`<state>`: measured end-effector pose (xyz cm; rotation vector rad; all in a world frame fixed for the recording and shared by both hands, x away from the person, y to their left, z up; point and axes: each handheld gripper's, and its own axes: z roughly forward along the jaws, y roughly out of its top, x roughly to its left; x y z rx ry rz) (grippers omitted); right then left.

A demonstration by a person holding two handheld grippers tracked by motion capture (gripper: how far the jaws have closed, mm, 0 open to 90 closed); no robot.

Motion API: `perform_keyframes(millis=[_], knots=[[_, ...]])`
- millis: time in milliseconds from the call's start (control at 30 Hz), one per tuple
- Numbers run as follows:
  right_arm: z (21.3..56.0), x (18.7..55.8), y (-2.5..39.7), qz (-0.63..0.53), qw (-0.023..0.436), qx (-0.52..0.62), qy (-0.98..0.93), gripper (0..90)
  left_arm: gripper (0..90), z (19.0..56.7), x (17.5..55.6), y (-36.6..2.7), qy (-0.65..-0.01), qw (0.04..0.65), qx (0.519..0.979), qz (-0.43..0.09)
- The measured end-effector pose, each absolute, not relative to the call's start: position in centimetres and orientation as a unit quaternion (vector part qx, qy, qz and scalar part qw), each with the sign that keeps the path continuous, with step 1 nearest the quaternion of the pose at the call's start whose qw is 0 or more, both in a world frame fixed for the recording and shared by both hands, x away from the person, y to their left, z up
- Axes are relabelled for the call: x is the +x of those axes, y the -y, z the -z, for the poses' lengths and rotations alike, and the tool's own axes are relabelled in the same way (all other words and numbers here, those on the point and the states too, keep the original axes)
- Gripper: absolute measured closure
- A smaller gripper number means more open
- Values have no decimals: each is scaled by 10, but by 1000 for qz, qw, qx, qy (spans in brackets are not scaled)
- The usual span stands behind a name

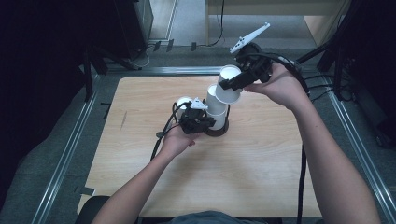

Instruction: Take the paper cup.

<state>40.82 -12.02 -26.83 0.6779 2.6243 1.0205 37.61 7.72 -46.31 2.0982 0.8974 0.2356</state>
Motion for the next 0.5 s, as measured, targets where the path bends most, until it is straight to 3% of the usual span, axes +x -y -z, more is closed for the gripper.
perform_keyframes(millis=[200,500], knots=[[274,394,131,-358,105,229,-899,333,763,459,370,-83,-346,418,837,-71],[292,377,148,-354,95,226,-902,332,644,455,363,-92,-326,425,844,-40]])
